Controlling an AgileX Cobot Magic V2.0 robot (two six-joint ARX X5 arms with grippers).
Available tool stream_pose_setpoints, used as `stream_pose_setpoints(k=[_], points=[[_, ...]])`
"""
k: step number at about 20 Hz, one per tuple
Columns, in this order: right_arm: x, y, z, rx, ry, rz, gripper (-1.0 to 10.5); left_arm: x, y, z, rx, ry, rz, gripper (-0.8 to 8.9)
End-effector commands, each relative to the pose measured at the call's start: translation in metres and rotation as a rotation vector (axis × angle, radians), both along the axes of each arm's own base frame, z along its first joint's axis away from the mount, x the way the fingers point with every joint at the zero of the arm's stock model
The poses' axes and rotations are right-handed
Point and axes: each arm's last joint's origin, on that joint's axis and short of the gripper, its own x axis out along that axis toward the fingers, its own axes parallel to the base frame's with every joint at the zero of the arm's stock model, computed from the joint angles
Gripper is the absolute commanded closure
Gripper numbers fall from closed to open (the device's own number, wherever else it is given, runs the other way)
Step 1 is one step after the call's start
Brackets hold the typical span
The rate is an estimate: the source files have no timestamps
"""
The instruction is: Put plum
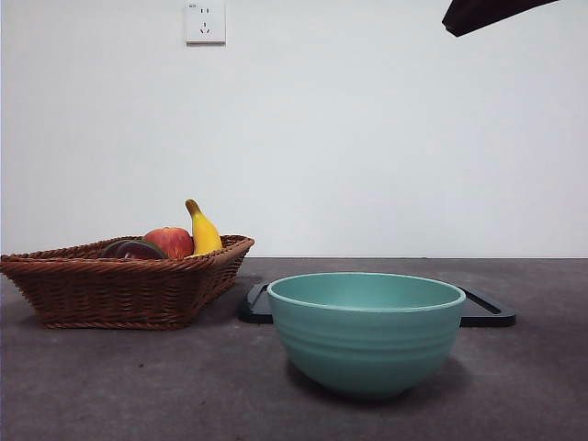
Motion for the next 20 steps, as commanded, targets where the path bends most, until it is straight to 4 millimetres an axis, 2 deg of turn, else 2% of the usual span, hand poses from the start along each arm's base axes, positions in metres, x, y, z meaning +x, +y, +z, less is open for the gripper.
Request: stream_pose_setpoints(k=[1,2,20], points=[[0.0008,0.0025,0.0037,0.005,-0.021,0.017,9.4,0.0004,0.0005,-0.0128,-0.005,0.079,0.008,8.07],[0.0008,0.0025,0.0039,0.005,-0.022,0.017,9.4,-0.0003,0.0004,-0.0165,-0.009,0.118,0.007,8.07],[0.0008,0.0025,0.0039,0.005,-0.022,0.017,9.4,-0.0002,0.0004,-0.016,-0.044,0.111,0.011,8.07]])
